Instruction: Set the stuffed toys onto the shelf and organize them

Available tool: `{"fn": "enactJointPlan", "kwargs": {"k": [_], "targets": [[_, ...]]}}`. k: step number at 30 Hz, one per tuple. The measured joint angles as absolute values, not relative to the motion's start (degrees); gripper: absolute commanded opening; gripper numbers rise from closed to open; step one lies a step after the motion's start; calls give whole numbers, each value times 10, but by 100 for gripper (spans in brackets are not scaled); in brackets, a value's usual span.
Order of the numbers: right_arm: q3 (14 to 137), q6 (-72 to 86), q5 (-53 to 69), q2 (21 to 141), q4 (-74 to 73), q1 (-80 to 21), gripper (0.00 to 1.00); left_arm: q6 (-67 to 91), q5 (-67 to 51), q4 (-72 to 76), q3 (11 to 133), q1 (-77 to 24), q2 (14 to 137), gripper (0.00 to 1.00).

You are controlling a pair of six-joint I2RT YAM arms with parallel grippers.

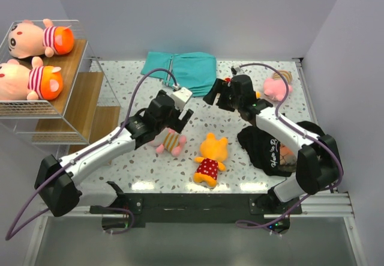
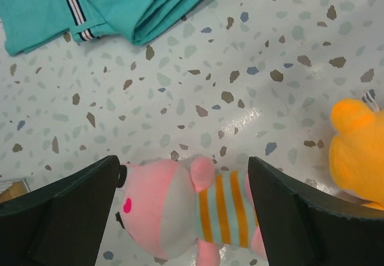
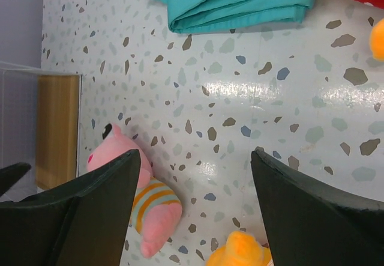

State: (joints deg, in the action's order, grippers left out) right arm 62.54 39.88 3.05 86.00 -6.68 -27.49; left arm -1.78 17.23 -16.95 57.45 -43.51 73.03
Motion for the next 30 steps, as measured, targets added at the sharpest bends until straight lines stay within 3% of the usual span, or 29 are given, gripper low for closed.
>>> {"fn": "enactJointPlan", "kwargs": {"k": [4, 5, 11, 27, 30], "targets": [[625, 406, 29, 860, -67, -275, 78, 5, 153, -142, 525, -435, 721, 64], [625, 406, 29, 860, -66, -275, 78, 11, 151, -138, 517, -435, 721, 62], [614, 410, 29, 860, -64, -275, 78, 51, 148, -143, 491, -443, 722, 59], [601, 409, 25, 858, -50, -275, 78, 126, 166, -146, 425, -527, 774, 63], [598, 409, 25, 858, -49, -275, 78, 126, 179, -124, 418, -531, 808, 55]]}}
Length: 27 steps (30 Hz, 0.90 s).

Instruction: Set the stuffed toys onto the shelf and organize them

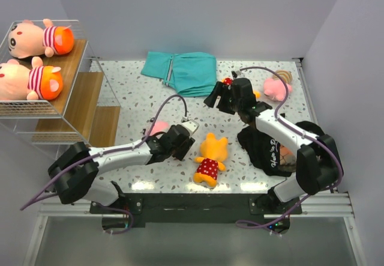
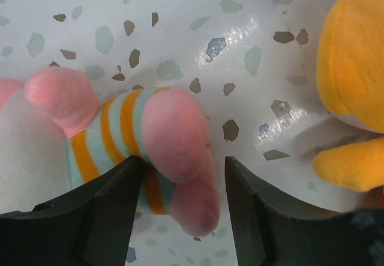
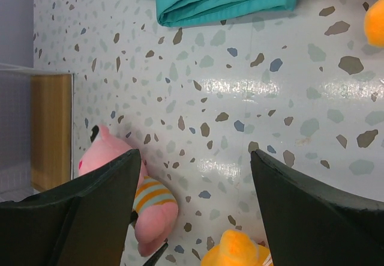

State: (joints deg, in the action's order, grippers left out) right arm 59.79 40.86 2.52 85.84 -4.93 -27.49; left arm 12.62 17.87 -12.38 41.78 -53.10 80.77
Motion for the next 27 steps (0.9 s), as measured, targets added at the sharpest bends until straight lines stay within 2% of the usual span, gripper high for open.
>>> {"fn": "enactJointPlan", "kwargs": {"k": [2, 3, 4, 5, 6, 14, 20, 27], "targets": [[597, 407, 25, 858, -49, -275, 78, 123, 190, -110, 419, -534, 830, 44], [597, 407, 25, 858, -49, -275, 78, 119, 196, -108, 422, -534, 837, 22], [597, 406, 25, 858, -49, -275, 78, 114, 202, -107, 427, -535, 845, 10], [597, 405, 25, 857, -49, -275, 78, 113, 209, -107, 433, -536, 850, 2], [597, 405, 25, 856, -49, -275, 78, 110, 214, -109, 440, -537, 854, 0], [595, 403, 22, 829, -46, -275, 78, 100, 256, -202, 512, -541, 858, 0], [593, 403, 26, 824, -32, -275, 78, 43, 358, -319, 655, -541, 865, 0], [585, 404, 40, 824, -19, -275, 78, -69, 416, -344, 769, -487, 867, 0]]}}
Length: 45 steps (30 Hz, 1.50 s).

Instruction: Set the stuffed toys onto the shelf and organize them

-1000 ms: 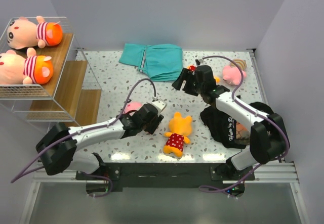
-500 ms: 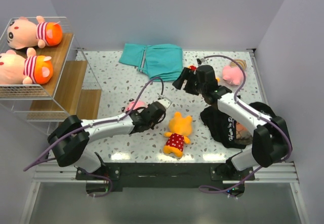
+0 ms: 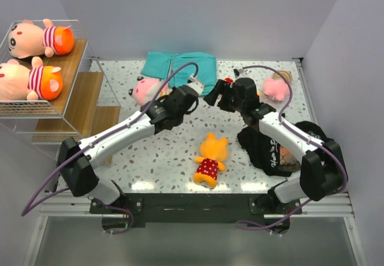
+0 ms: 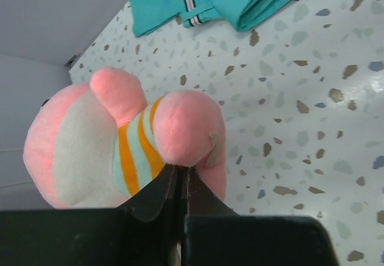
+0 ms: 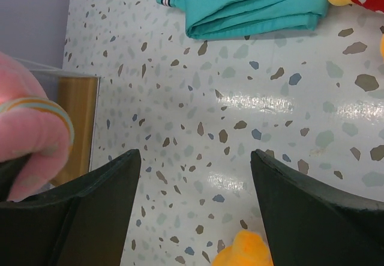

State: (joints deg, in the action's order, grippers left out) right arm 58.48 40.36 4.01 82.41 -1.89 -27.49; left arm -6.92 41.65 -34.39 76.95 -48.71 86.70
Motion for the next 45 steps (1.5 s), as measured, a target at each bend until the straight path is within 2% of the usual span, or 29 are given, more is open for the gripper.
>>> {"fn": "enactJointPlan", "kwargs": {"k": [5, 11, 26, 45], "targets": [[585, 404, 43, 824, -14, -275, 78, -118, 423, -355, 804, -443, 867, 0], [585, 404, 45, 824, -13, -275, 78, -140, 425, -358, 838, -444, 867, 0], [583, 405, 56, 824, -11, -275, 78, -162, 489, -392, 841, -429, 864, 0], [579, 405, 58, 824, -4, -276, 78, -171, 512, -419, 841, -345, 779, 0]]}}
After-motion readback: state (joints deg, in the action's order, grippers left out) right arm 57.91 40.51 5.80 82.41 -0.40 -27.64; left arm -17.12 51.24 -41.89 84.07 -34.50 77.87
